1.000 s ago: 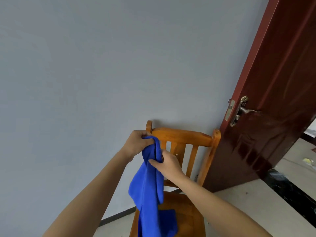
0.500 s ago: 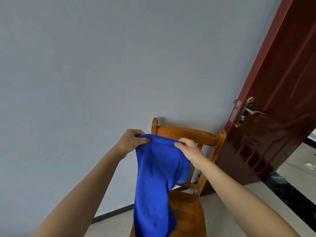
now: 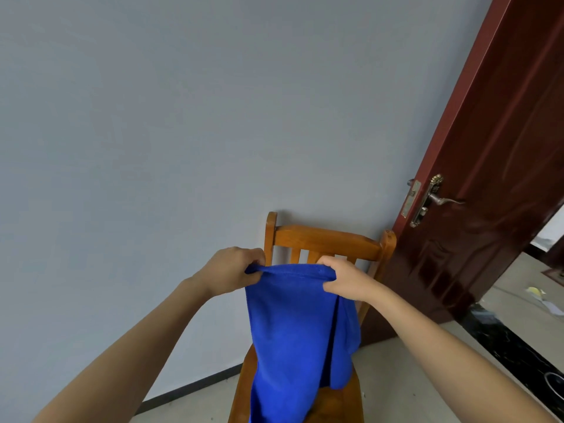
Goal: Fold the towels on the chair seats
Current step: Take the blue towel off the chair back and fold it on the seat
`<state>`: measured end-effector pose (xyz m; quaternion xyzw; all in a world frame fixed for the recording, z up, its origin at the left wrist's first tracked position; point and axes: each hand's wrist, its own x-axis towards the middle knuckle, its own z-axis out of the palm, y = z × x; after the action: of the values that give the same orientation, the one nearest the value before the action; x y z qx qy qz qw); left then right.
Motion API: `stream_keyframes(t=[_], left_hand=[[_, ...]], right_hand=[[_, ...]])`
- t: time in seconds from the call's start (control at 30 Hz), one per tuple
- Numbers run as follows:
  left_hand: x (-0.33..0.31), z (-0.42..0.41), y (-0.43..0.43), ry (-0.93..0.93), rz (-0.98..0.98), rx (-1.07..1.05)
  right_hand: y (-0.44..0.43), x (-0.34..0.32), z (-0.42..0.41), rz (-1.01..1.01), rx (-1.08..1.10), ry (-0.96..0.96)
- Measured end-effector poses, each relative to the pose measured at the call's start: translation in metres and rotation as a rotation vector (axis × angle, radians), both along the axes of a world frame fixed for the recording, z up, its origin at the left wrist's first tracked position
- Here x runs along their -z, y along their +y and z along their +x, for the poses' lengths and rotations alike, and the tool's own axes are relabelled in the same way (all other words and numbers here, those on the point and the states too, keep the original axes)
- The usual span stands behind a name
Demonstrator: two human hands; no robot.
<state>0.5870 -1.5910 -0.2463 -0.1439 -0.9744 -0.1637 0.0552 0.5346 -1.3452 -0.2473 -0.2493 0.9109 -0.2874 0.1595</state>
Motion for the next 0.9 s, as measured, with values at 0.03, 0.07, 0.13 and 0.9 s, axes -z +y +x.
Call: stream_keyframes(t=[0.03, 0.07, 0.13, 0.9], left_hand=[[0.001, -0.001, -0.001, 0.002, 0.035, -0.018], [0.002, -0.001, -0.003, 0.0, 0.1, -0.027], [0.003, 0.0, -0.004, -0.021, 0.323, -0.03], [0.025, -0.03, -0.02, 0.303, -0.052, -0.181]], right_hand=[[-0.001, 0.002, 0.0, 0.012, 0.002, 0.015], [-0.002, 0.004, -0.001, 0.022, 0.006, 0.03], [0.001, 0.01, -0.002, 0.019, 0.032, 0.037], [0.058, 0.05, -0.039, 0.19, 0.487, 0.367]])
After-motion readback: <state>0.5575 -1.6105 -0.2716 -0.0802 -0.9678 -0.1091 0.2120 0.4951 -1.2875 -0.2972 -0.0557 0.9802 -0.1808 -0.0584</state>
